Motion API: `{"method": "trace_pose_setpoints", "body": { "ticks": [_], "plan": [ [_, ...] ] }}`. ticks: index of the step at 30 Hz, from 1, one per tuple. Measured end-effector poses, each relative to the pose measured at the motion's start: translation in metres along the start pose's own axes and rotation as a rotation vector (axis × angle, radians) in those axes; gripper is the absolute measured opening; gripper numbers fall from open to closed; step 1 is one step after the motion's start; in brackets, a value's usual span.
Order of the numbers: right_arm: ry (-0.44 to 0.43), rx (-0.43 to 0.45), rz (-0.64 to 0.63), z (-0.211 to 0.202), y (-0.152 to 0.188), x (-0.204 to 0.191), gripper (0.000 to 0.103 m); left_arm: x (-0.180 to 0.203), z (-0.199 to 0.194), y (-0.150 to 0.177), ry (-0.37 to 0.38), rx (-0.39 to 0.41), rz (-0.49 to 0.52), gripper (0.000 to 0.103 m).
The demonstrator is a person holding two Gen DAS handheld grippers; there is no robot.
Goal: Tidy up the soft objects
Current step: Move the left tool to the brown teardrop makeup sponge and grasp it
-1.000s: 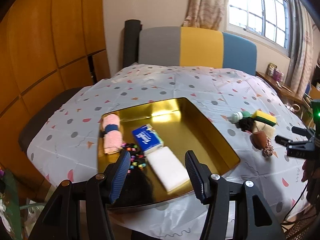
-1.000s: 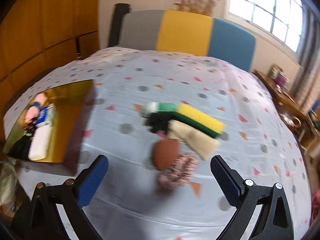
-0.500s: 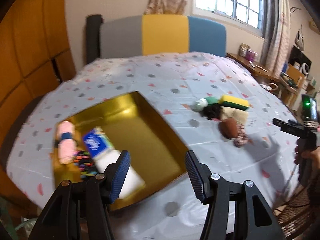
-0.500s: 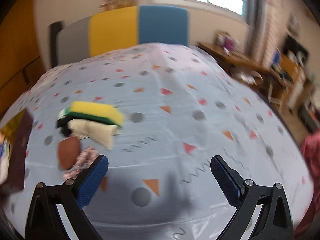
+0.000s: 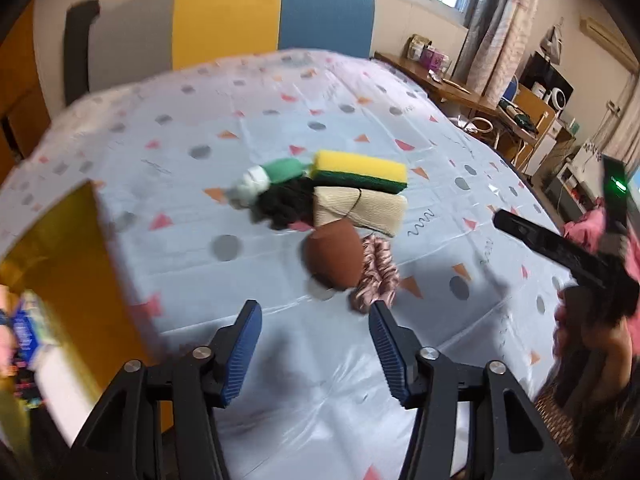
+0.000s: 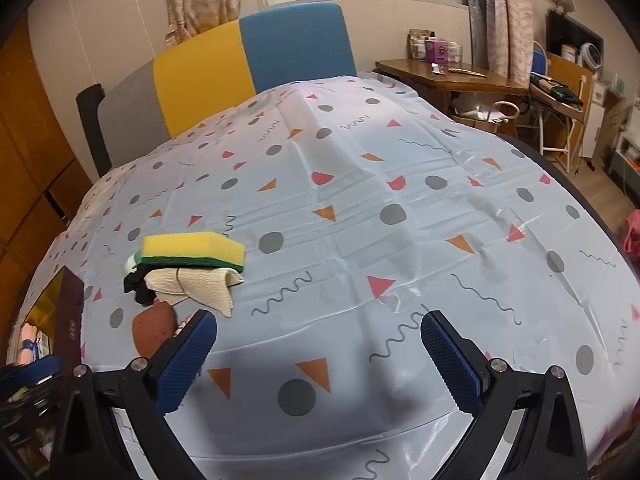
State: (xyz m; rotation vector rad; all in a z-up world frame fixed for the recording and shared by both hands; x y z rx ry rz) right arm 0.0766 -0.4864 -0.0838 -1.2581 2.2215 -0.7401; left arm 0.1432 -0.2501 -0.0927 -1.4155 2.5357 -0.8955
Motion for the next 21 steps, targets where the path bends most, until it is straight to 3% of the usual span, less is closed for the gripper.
{"method": "trace_pose_setpoints", "body": {
  "ticks": [11, 16, 21],
  "plan": [
    [-0.042, -0.001, 0.003, -0.001, -0.003, -0.006, 0.103, 0.007, 0.082, -0.036, 0.058, -0.075, -0.117, 0.051],
    [-0.042, -0.007, -0.002, 0.001, -0.003, -0.008, 0.103, 0.004, 0.114, -0.037, 0.083, -0.119, -0.155, 0.048],
    [-0.025, -0.004, -0.009, 0.002, -0.003, -0.007, 0.103, 0.001, 0.115, -0.033, 0.076, -0.088, -0.105, 0.041]
  ]
}}
Point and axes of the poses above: each gripper's, at about its wrist camera, not at the fingertips, and z roughly the way its jaws point, x to its right, y to its underside, the point moved 7 cm from there along z, roughly the way its jaws point, and after that the axes turned 1 degree about y, right-handed, at the moved point
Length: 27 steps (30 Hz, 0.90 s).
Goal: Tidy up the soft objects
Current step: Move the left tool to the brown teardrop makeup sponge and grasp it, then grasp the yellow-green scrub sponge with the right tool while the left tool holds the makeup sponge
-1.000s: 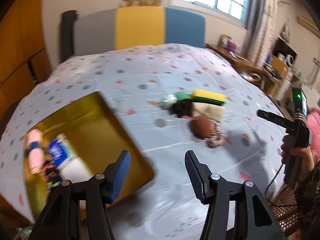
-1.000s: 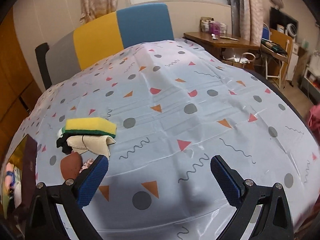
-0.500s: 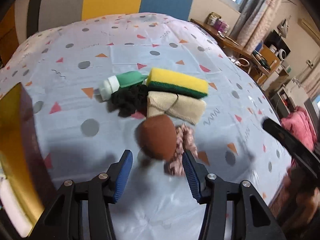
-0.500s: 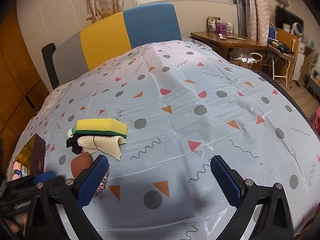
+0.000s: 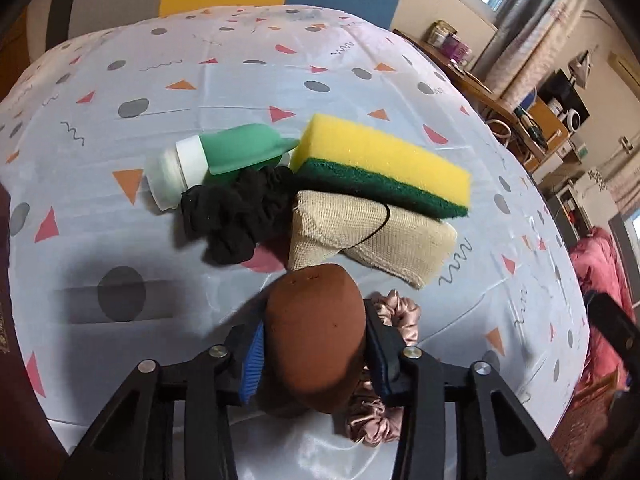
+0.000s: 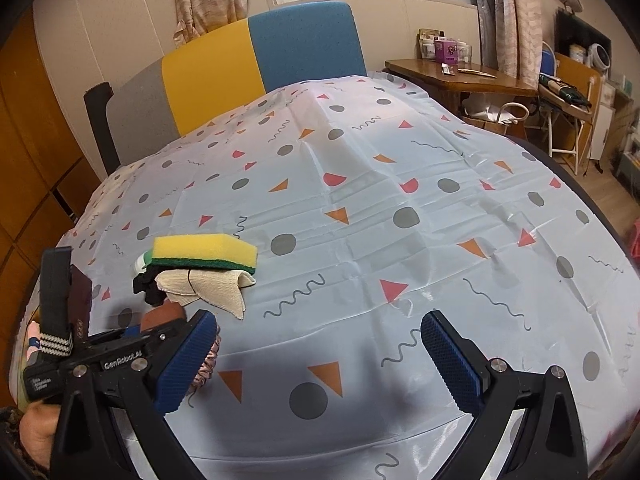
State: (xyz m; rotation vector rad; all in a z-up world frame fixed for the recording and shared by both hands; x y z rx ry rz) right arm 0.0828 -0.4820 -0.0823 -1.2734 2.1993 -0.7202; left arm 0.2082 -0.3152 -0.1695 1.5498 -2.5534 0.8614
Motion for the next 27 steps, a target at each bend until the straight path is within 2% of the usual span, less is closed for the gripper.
{"method": "trace_pose_setpoints", "body": {
  "ticks": [5, 9, 14, 17, 21, 27],
  "plan": [
    [0.006, -0.029, -0.014, 0.006, 0.005, -0.001, 0.103, -0.002, -0.013, 0.013, -0.038, -0.008, 0.021, 0.038],
    [0.010, -0.049, -0.037, 0.009, 0.009, -0.004, 0.103, 0.003, -0.029, 0.039, -0.076, 0.004, 0.093, 0.038],
    [-0.006, -0.073, -0.058, 0.013, 0.015, -0.009, 0.103, 0.006, -0.051, 0.077, -0.098, 0.084, 0.183, 0.038],
    [-0.051, -0.100, -0.091, 0.017, 0.020, -0.019, 0.103, 0.001, -0.052, 0.087, -0.086, 0.088, 0.173, 0.038],
    [-0.160, -0.138, -0.160, 0.022, 0.023, -0.047, 0.102, -0.004, -0.053, 0.089, -0.056, 0.098, 0.155, 0.038],
    [-0.124, -0.085, -0.379, 0.039, -0.013, -0.095, 0.093, -0.004, -0.047, 0.082, -0.027, 0.095, 0.108, 0.038]
  ]
}}
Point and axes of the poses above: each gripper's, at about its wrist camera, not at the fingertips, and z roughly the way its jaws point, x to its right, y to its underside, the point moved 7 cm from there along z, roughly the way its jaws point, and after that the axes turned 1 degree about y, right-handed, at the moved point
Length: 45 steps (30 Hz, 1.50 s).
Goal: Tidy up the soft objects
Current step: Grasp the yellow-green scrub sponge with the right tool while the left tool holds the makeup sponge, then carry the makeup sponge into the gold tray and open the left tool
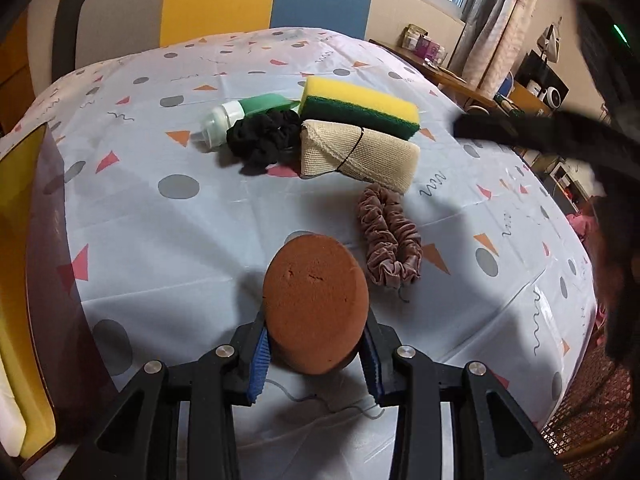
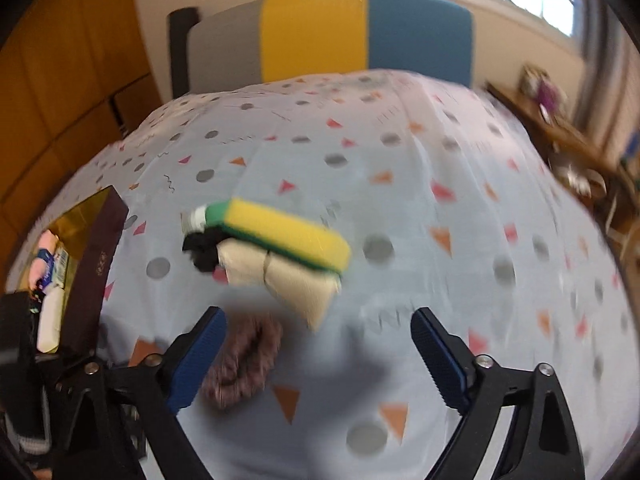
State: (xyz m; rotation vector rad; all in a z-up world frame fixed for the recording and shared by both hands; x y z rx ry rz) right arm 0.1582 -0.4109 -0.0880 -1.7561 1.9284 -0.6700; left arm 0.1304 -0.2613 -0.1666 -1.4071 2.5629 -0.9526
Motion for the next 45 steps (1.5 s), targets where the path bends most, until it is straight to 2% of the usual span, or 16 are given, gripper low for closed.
{"method": "trace_pose_setpoints", "body": {
  "ticks": [4, 7, 9, 13, 15, 17, 18, 19, 23, 30, 34, 36, 40, 42, 45],
  "plan": [
    [0.017, -0.050, -0.120, 0.031, -0.028, -0.013, 0.092, 0.001, 0.001, 0.000, 0.000, 0.010, 0.013, 0.040],
    [0.018, -0.124, -0.163, 0.061, -0.038, -0.014, 0.088, 0.002, 0.002, -0.001, -0.009, 0.018, 0.036, 0.040],
    [0.004, -0.167, -0.148, 0.079, -0.043, -0.010, 0.064, 0.003, 0.003, -0.003, -0.009, 0.019, 0.040, 0.040],
    [0.005, -0.193, -0.141, 0.097, -0.050, 0.001, 0.061, 0.002, 0.007, -0.007, -0.007, 0.015, 0.052, 0.040],
    [0.008, -0.188, -0.136, 0.102, -0.056, 0.005, 0.056, 0.003, 0.008, -0.009, -0.005, 0.014, 0.047, 0.040],
    [0.022, -0.183, -0.132, 0.102, -0.058, 0.009, 0.050, 0.003, 0.008, -0.010, -0.006, 0.014, 0.048, 0.040],
    [0.023, -0.182, -0.124, 0.103, -0.059, 0.011, 0.042, 0.004, 0.009, -0.010, -0.009, 0.013, 0.054, 0.039],
    [0.020, -0.180, -0.111, 0.101, -0.059, 0.014, 0.040, 0.004, 0.008, -0.010, -0.009, 0.012, 0.056, 0.039],
    [0.024, -0.114, -0.048, 0.081, -0.064, 0.025, 0.038, 0.005, 0.005, -0.009, 0.002, 0.008, 0.046, 0.038],
    [0.058, -0.010, 0.019, 0.020, -0.064, 0.046, 0.038, 0.010, -0.009, -0.012, 0.003, 0.017, 0.047, 0.037],
    [0.003, 0.018, 0.058, -0.016, -0.050, 0.042, 0.038, 0.016, -0.023, -0.009, 0.003, 0.033, 0.058, 0.037],
    [-0.049, -0.004, 0.071, -0.025, -0.028, 0.032, 0.038, 0.019, -0.031, -0.008, 0.006, 0.046, 0.061, 0.037],
    [-0.091, -0.077, 0.122, -0.016, 0.017, 0.019, 0.038, 0.021, -0.048, -0.003, 0.010, 0.063, 0.060, 0.037],
    [-0.107, -0.112, 0.190, -0.004, 0.038, 0.021, 0.038, 0.021, -0.058, 0.001, 0.005, 0.070, 0.056, 0.037],
    [-0.108, -0.118, 0.268, 0.010, 0.055, 0.030, 0.038, 0.017, -0.077, 0.006, 0.006, 0.087, 0.038, 0.037]
  ]
}}
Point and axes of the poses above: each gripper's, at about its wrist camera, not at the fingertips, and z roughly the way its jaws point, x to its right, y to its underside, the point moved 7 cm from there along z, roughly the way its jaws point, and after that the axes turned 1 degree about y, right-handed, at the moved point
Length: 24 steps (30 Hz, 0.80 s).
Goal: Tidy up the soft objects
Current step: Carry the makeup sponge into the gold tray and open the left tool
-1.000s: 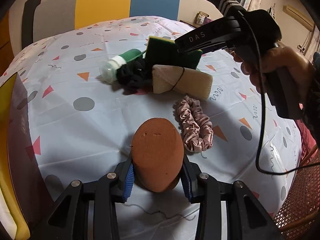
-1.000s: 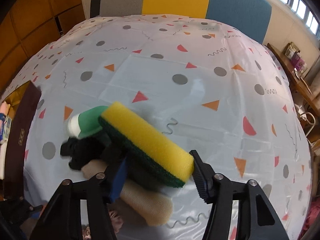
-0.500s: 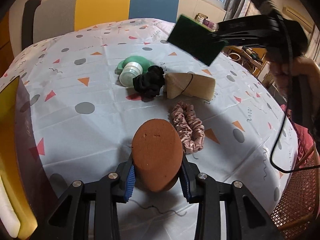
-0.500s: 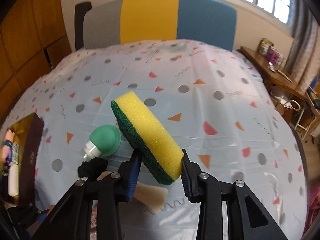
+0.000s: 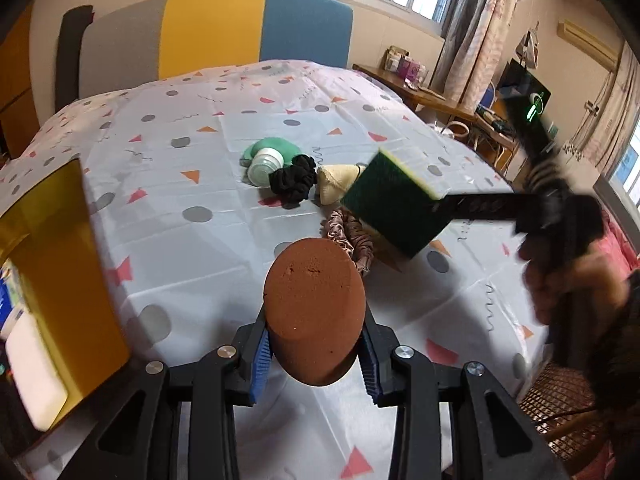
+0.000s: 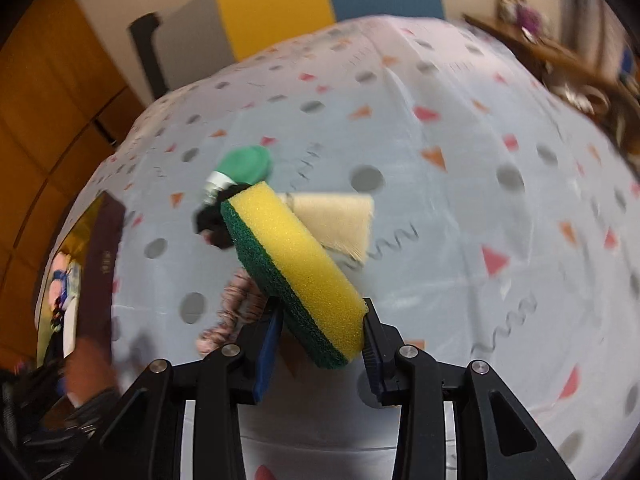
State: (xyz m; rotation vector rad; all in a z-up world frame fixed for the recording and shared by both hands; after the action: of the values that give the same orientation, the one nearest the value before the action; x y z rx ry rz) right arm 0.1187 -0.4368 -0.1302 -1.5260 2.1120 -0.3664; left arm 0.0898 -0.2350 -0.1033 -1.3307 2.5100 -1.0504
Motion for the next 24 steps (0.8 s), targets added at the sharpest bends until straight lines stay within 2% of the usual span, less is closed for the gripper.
{"method": "trace_pose_setpoints", "body": {
  "ticks": [3, 7, 24],
  "plan": [
    [-0.028, 0.037, 0.055, -0.002, 0.003, 0.009, 0.038, -0.004, -0.021, 0.001, -0.023, 0.028, 0.000, 0.037],
    [-0.035, 0.050, 0.055, -0.002, 0.005, 0.009, 0.038, -0.013, -0.046, 0.001, -0.066, 0.070, -0.010, 0.037],
    [0.030, 0.068, -0.058, -0.003, 0.003, -0.003, 0.038, -0.061, -0.098, 0.004, -0.203, 0.139, -0.090, 0.037]
  ]
}}
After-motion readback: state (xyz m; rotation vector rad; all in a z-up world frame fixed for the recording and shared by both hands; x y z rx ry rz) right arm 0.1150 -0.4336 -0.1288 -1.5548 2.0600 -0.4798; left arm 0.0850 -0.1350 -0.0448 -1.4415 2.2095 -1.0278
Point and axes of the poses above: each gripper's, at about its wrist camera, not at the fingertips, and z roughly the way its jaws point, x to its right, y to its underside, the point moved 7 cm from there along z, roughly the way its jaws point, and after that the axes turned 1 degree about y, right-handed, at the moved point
